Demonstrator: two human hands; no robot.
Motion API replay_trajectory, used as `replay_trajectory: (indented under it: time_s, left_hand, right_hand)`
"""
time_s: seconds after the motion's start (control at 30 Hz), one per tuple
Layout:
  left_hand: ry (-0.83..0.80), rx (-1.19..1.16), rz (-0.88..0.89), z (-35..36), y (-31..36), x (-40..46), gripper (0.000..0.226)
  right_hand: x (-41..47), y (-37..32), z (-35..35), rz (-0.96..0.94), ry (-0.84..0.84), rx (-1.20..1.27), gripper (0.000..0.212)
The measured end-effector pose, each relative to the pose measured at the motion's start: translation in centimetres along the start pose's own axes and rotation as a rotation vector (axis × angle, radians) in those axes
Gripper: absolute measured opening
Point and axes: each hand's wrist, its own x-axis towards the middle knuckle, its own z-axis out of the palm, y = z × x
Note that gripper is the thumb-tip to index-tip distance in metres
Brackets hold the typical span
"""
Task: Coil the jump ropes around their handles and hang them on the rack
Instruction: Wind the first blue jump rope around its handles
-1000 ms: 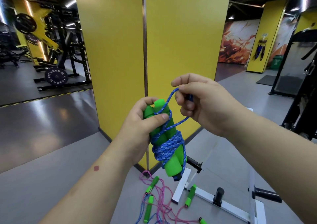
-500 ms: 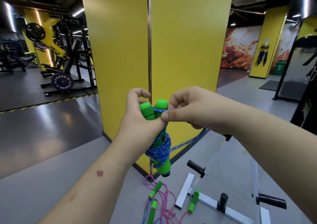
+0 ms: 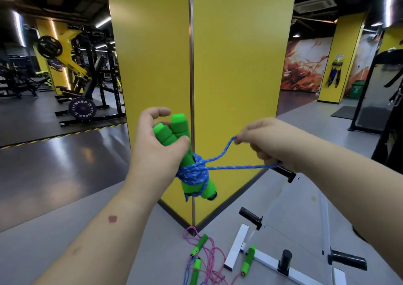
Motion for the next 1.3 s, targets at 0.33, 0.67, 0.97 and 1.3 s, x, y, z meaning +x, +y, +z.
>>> replay_trajectory:
  time_s: [0.33, 0.67, 0.97, 1.3]
  left_hand:
    - [0.260, -0.092, 0.049, -0.2, -0.5, 1.9, 0.045]
    - [0.422, -0.592, -0.149, -0.8, 0.7, 3.5, 0.039]
    - [0.215, -0.675, -0.123, 0.7, 4.0, 2.2, 0.036]
    - [0.140, -0.555, -0.119, -0.8, 3.9, 2.2, 0.037]
  right_hand:
    - [-4.8, -2.8, 0.9, -0.205, -0.566, -0.528, 0.025]
    - [-4.7, -2.3, 2.0, -0.069, -0.419, -1.251, 0.020]
    - [-2.7, -2.1, 3.0, -0.327, -0.361, -0.132, 0.121]
    - [-2.5, -2.0, 4.1, -0.454, -0.338, 0.131, 0.031]
